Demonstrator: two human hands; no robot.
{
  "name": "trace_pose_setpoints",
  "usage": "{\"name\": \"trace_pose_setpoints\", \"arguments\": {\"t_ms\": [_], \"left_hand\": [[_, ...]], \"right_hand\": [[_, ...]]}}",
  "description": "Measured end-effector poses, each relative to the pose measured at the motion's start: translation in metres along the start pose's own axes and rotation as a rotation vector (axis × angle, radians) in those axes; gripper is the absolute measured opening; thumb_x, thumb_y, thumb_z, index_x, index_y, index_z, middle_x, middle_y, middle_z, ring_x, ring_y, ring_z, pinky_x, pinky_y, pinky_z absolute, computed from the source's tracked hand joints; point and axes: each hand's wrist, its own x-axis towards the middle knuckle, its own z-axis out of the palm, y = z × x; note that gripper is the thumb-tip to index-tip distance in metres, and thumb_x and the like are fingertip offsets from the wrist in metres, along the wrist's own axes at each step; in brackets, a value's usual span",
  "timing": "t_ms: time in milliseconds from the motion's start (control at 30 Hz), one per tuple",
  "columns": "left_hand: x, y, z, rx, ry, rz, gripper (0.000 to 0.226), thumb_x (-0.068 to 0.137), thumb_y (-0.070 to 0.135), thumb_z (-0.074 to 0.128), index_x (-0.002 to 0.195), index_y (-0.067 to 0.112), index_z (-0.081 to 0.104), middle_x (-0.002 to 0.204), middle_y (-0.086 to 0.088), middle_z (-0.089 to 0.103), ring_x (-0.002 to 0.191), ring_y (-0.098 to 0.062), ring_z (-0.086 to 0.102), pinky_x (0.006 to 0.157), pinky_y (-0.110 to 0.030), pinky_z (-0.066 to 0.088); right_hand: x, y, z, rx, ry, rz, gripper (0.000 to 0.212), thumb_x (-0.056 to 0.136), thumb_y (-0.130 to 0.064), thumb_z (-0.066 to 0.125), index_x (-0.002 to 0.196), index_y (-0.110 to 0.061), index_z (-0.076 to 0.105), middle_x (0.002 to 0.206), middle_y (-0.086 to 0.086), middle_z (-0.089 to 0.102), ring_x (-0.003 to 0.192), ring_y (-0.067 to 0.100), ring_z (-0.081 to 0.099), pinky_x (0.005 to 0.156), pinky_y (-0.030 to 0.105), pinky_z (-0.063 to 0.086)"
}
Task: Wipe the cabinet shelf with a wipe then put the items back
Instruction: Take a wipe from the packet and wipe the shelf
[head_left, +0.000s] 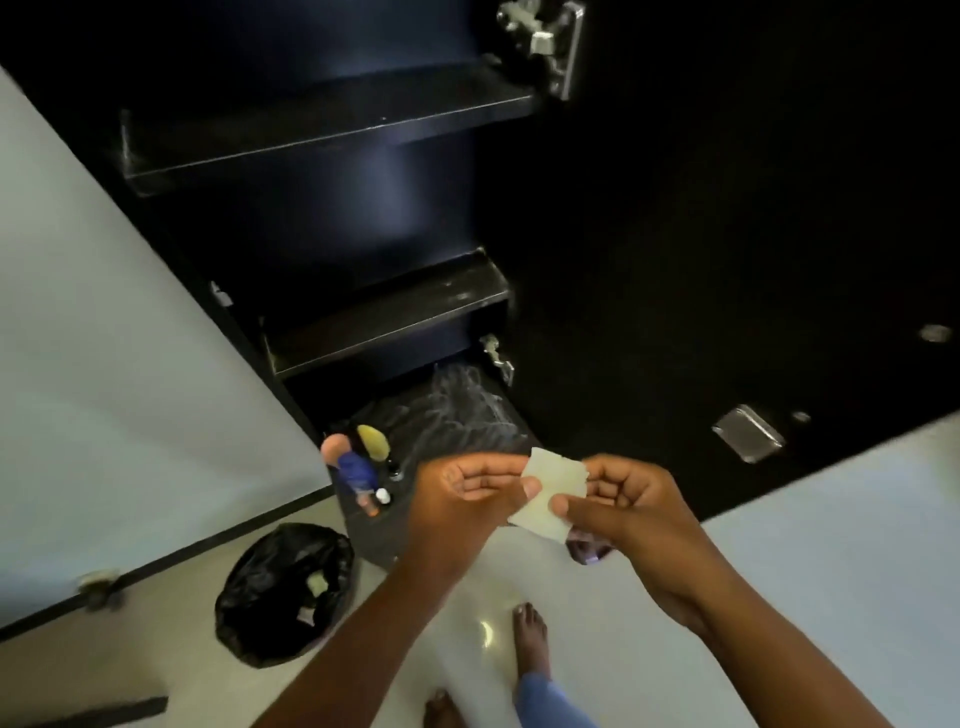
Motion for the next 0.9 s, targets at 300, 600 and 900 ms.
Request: {"name": "trace_pose_setpoints", "arguments": {"t_ms": [300,600,900], "left_hand": [[0.082,-0.108,-0.031,0.534,0.071,-0.173,0.049,0.090,0.052,0.070,0.134,0.036,0.058,0.129,0.020,0.063,0.119,0.000,0.060,0.104,-0.026,0.051],[0.157,-0.194,-0.017,1.071,0.054,-0.133,0.088,0.099,0.048,0.054,0.165,0.021,0.003,0.173,-0.006,0.008,0.160,-0.025,0.005,0.128,-0.035,0.005],[0.179,-0.221,-0.015,1.103,0.154,-0.136,0.086,0.097,0.036,0.062,0.162,0.005,0.016,0.170,-0.021,0.014,0.159,-0.036,0.013,0.127,-0.042,0.015]], "right_hand": [[0.158,0.079,0.055,-0.185,0.287,-0.072,0.017,0.084,-0.007,0.080,0.090,-0.023,0.076,0.081,-0.006,0.073,0.078,0.013,0.071,0.065,0.022,0.057],[0.321,0.164,0.075,-0.847,0.323,-0.623,0.020,0.085,-0.004,0.073,0.102,-0.015,0.077,0.102,-0.003,0.067,0.091,0.013,0.063,0.080,0.029,0.056],[0.314,0.217,0.061,-1.176,0.035,-0.604,0.037,0.085,-0.009,0.066,0.121,-0.007,0.072,0.129,0.009,0.066,0.122,0.028,0.060,0.107,0.031,0.043]]}}
